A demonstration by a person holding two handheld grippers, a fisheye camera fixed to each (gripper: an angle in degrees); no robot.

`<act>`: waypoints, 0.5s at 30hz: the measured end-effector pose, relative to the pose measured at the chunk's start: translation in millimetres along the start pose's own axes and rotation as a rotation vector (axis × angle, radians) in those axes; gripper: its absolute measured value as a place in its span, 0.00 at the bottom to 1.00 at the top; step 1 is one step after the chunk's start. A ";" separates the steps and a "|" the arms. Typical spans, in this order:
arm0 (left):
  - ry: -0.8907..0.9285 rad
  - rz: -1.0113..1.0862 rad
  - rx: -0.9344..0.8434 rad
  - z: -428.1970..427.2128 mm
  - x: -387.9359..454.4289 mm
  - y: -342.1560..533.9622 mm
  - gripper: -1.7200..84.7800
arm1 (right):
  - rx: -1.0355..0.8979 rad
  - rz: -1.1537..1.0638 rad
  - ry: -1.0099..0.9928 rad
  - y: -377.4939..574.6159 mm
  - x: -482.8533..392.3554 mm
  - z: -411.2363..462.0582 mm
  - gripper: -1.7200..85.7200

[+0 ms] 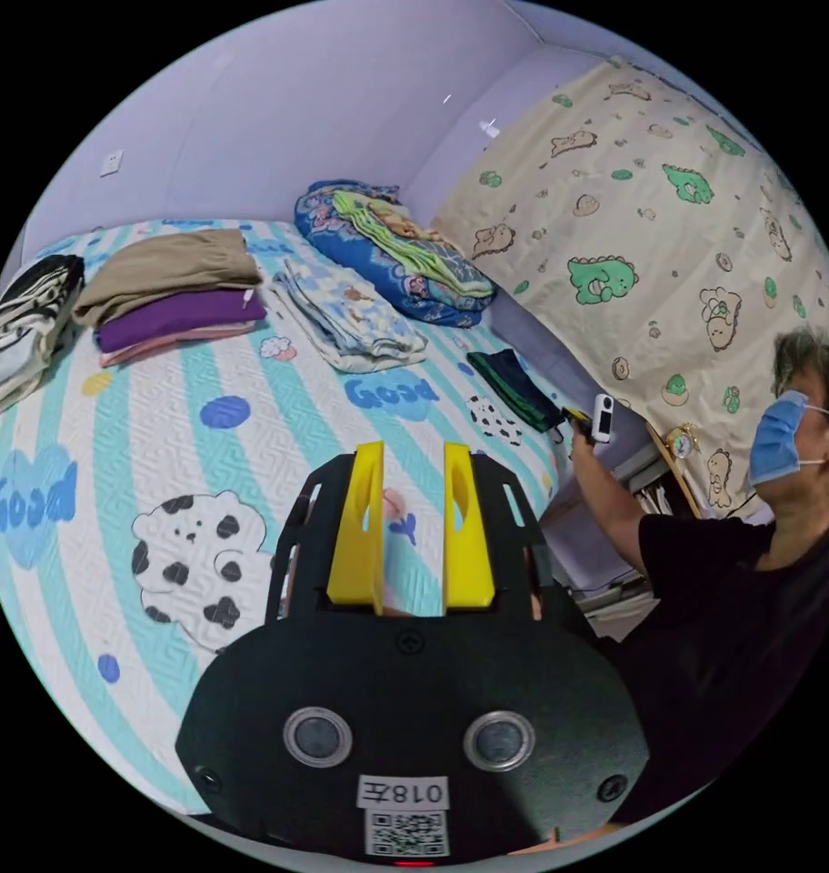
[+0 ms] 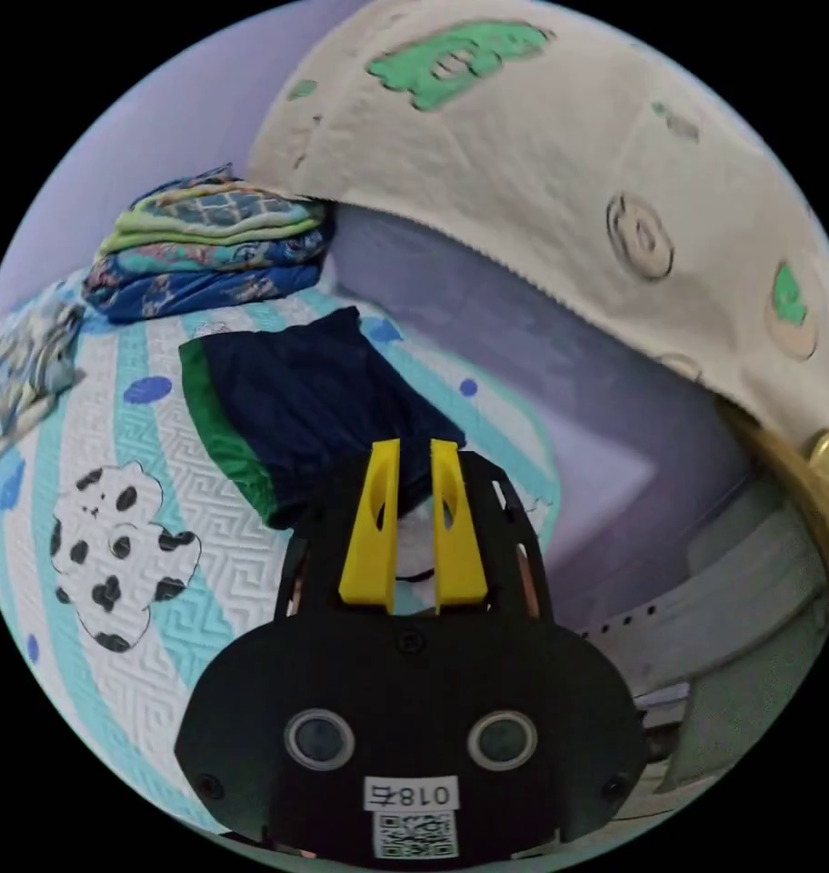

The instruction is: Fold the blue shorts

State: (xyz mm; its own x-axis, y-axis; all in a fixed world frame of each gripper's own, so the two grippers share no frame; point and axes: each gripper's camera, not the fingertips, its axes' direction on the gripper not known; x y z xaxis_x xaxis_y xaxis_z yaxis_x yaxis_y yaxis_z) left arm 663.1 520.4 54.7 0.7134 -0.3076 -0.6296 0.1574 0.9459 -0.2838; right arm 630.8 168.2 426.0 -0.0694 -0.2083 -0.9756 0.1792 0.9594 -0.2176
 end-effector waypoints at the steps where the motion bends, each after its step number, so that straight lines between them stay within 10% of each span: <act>1: 0.002 0.006 0.038 -12.9 1.3 22.6 0.13 | 0.014 -0.027 0.012 4.5 -6.2 -8.5 0.09; 11: -0.504 0.506 0.588 -149.4 137.6 204.5 0.18 | 0.492 -0.099 -0.383 155.5 -40.9 -289.2 0.03; 15: -0.416 0.513 0.611 -176.3 156.4 261.2 0.19 | 0.588 -0.116 -0.685 217.3 -50.0 -402.9 0.02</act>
State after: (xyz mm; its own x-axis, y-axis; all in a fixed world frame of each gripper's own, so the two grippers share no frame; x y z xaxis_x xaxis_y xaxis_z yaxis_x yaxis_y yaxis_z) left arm 695.4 701.2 -245.5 0.9669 0.1175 -0.2263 0.0025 0.8832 0.4690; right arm 277.9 463.7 439.3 0.4464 -0.5453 -0.7094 0.6921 0.7130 -0.1125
